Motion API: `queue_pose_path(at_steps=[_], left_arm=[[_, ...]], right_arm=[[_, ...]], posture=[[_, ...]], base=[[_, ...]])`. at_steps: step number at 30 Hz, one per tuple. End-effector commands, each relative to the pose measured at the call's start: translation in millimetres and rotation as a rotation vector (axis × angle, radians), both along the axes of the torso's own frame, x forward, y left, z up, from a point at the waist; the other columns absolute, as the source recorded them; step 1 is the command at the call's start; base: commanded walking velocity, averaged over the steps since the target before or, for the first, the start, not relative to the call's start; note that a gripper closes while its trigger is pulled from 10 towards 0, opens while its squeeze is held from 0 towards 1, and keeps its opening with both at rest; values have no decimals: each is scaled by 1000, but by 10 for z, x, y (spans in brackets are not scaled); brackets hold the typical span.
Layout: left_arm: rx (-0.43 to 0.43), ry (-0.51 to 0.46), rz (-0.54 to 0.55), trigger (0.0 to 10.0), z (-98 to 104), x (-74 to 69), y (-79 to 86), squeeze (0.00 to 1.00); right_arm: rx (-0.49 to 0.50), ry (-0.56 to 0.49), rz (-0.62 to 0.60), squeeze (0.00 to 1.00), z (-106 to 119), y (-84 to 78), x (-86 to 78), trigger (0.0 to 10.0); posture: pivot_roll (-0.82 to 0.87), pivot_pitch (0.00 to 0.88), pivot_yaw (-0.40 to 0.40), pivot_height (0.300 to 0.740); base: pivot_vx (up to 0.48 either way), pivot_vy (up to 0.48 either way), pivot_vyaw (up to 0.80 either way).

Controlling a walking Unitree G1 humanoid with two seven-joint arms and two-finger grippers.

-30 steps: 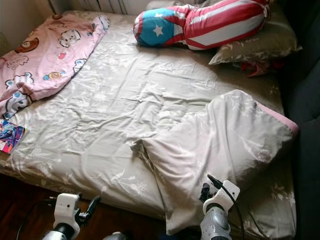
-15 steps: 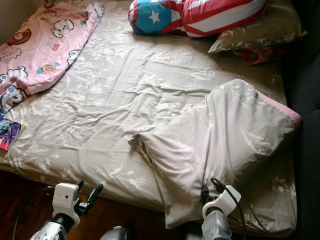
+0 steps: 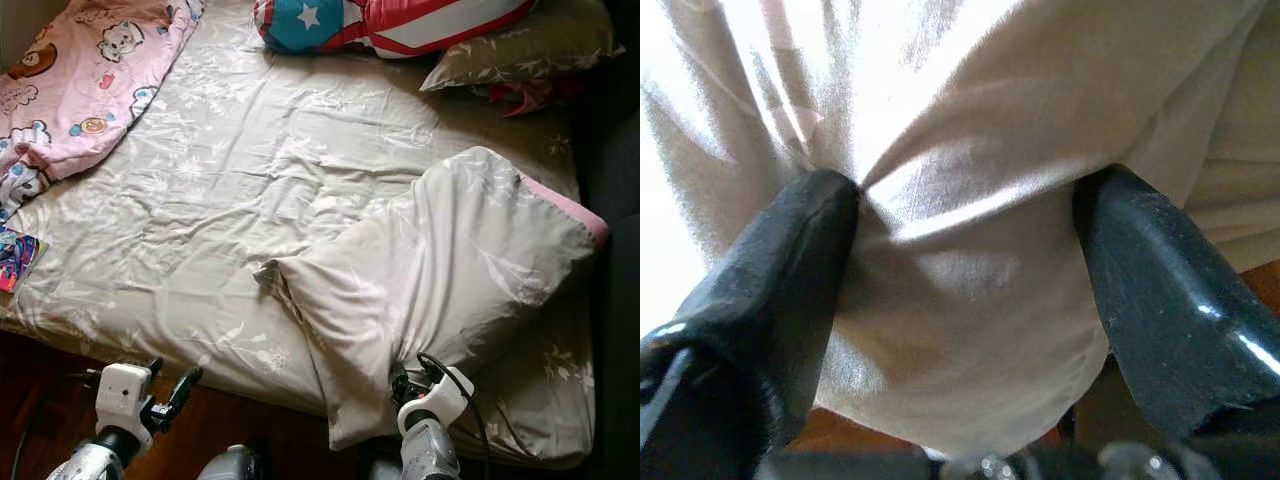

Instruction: Clean up the room

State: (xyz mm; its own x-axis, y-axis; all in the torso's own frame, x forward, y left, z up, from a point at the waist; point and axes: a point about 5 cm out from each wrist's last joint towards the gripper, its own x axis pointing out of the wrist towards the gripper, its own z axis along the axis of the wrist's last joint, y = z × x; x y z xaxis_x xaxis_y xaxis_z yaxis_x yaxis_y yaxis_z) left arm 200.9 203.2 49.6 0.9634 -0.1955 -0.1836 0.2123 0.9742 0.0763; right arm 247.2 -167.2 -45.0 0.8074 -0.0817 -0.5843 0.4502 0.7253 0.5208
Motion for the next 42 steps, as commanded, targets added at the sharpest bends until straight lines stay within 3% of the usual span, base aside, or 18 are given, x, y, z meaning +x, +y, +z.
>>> queue_pose_path(at_steps=[1,2,3,4,5,34,38,42], left_arm=[[5,34,-2,10000,-20,-70,33,0],[5,32,-4,10000,-5,-66,23,0],[4,29,-6,10000,1,-63,16,0],[3,28,-7,10000,7,-59,9,0],[2,27,-8,10000,11,-54,1,0],[-26,46,11,10000,-22,-38,-105,0],[-27,48,16,10000,-43,-20,-106,0],[-28,54,23,10000,-94,32,-103,0]], right_arm=[[43,87,55,0,-158,188,-200,10000],[44,86,57,0,-153,195,-191,9020],[41,85,60,0,-150,197,-186,9020],[36,78,62,0,-142,197,-177,824],[34,71,65,0,-133,202,-165,0],[-54,89,120,0,-123,156,-148,0],[-74,92,105,0,-119,103,-145,0],[-135,105,39,0,-108,-95,-158,0]], posture=[[238,343,98,740],[237,344,99,740],[235,344,99,740],[235,344,99,740],[235,344,99,740],[212,344,65,740],[198,331,59,740],[165,295,51,740]], base=[[0,0,0],[0,0,0],[0,0,0],[0,0,0],[0,0,0],[0,0,0],[0,0,0],[0,0,0]])
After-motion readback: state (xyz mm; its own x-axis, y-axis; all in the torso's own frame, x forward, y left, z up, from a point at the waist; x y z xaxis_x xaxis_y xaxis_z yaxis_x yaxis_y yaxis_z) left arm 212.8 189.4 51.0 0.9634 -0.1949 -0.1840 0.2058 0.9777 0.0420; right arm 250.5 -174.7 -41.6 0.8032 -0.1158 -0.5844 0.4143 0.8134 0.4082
